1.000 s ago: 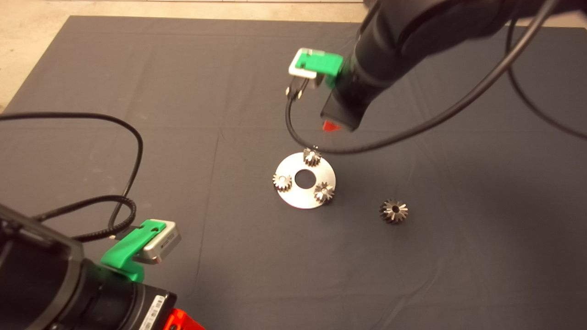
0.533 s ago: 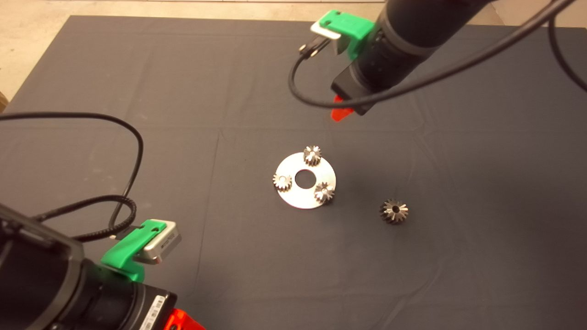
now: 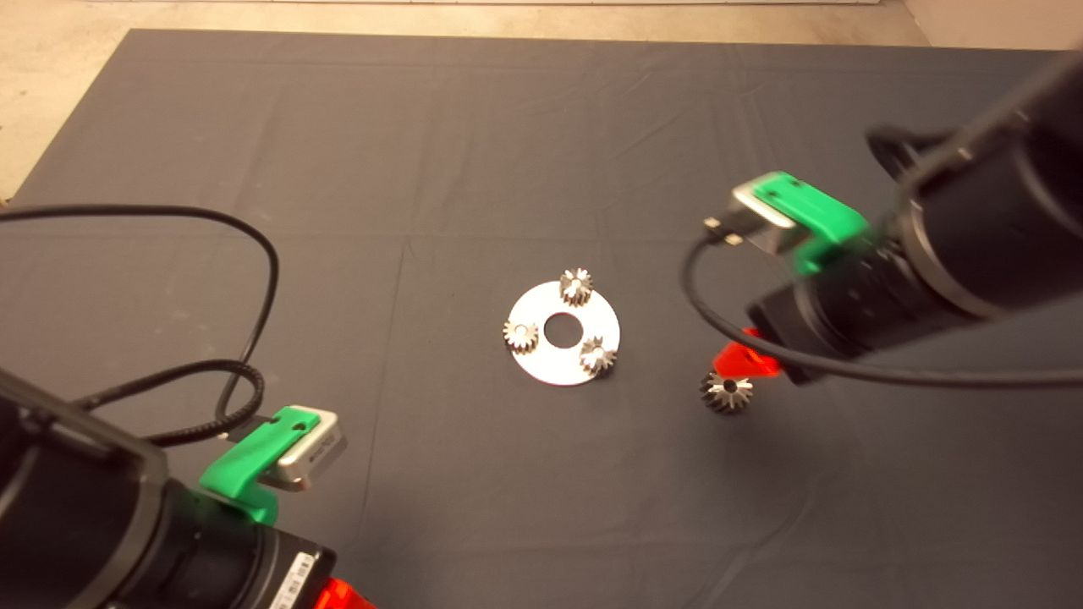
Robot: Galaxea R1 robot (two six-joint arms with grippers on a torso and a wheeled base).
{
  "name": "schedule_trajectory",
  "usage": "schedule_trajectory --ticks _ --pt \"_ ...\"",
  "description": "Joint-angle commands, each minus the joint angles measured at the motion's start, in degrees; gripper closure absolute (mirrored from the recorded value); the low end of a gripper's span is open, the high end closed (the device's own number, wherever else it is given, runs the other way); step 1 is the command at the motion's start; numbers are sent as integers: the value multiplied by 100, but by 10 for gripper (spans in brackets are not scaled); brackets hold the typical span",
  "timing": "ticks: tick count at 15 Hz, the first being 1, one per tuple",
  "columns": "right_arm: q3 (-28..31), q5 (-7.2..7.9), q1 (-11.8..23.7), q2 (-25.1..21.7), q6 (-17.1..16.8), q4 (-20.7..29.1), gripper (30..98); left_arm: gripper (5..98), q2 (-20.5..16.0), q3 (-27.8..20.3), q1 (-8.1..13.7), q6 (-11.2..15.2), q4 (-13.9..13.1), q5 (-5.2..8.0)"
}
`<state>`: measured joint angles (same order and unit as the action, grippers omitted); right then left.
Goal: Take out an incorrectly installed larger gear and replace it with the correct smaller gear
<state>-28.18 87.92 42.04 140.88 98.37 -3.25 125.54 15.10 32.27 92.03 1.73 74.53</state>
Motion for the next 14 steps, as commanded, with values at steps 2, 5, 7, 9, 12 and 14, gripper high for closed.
schedule_trajectory --ticks 2,5,7,9,12,14 --pt "526 708 -275 -372 473 430 423 127 81 -97 61 87 -68 -20" --pt "534 708 -283 -381 481 500 407 127 90 -97 61 96 -68 -35" --pt "534 708 -283 -398 487 509 372 127 46 -97 69 96 -68 -35" --pt "534 708 -283 -355 481 509 338 127 55 -97 69 96 -68 -35" --pt "534 708 -283 -363 481 509 316 127 80 -97 78 87 -68 -44" --pt "534 708 -292 -398 481 509 316 127 33 -97 78 87 -68 -44"
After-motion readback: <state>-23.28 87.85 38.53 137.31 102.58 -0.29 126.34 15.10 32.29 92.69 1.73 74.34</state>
